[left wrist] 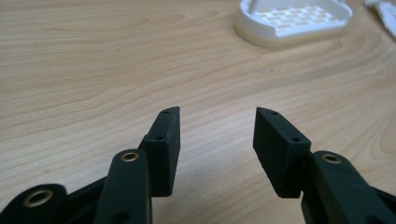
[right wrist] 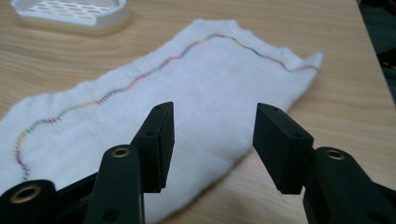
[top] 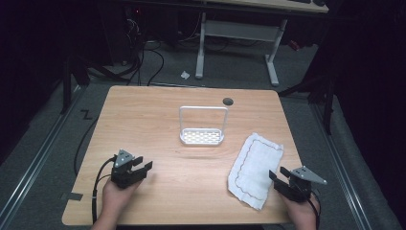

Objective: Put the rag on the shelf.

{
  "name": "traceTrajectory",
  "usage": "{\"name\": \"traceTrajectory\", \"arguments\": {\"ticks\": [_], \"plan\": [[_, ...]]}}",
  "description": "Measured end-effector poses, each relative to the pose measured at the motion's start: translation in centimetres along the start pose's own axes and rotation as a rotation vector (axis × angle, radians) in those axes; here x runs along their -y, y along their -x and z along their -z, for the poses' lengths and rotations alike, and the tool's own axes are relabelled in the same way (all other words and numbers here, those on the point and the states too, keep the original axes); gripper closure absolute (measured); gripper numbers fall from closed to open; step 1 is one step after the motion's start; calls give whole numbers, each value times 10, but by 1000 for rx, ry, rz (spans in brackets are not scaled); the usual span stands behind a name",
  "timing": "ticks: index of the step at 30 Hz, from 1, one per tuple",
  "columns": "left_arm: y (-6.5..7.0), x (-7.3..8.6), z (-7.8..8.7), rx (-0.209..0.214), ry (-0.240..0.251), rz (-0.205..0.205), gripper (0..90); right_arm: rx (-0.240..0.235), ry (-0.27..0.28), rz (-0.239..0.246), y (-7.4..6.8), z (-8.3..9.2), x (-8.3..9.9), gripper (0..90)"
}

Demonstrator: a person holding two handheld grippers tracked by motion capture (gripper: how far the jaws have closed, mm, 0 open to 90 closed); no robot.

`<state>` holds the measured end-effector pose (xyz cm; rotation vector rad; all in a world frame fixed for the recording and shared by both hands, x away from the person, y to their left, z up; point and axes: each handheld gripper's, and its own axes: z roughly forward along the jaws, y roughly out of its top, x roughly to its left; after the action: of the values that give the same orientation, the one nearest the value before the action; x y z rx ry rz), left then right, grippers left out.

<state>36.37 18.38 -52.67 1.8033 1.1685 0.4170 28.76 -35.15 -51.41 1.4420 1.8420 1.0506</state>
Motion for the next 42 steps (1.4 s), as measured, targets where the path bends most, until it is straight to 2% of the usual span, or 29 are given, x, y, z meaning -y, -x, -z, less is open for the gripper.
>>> {"name": "traceTrajectory", "arguments": {"ticks": [1, 3, 4, 5, 10, 15, 16, 18, 19, 20, 24, 28, 32, 36, 42], "plan": [[-1, 0, 0, 7, 4, 15, 524, -6, 4, 3, -2, -1, -2, 491], [-1, -1, -1, 4, -4, 9, 519, -14, 9, 15, -7, -3, -4, 494], [2, -2, -1, -13, -3, -23, 511, -15, 7, 20, -9, -4, -4, 495], [3, -3, -1, -16, -4, -28, 507, -20, 4, 28, -11, -6, -4, 495], [1, -4, -3, -18, -8, -16, 506, -29, -19, 39, -18, -16, -5, 500], [1, -4, -5, -16, -18, -18, 496, -37, -26, 70, -20, -35, -17, 523], [1, -3, -6, -16, -22, -17, 494, -41, -37, 64, -19, -42, -21, 548], [2, -3, -6, -15, -24, -22, 492, -50, -59, 74, -17, -56, -27, 737], [2, -3, -6, -14, -20, -22, 491, -32, -88, 79, -16, -62, -30, 864], [2, -3, -5, -9, -16, -20, 490, -2, -94, 84, -14, -67, -33, 900], [-1, -3, -1, 3, -1, 2, 490, 33, -145, 60, -2, -79, -35, 900], [-3, -3, -2, 5, -1, 10, 492, 26, -171, 47, 3, -82, -32, 900], [-2, -4, -3, 19, 0, 11, 489, 26, -172, 66, 0, -82, -30, 900], [1, -4, -3, 24, 0, 2, 488, -1, -171, 86, -6, -80, -28, 900], [4, -4, -2, 36, 3, -4, 488, -54, -174, 142, -28, -73, -23, 900]]}}
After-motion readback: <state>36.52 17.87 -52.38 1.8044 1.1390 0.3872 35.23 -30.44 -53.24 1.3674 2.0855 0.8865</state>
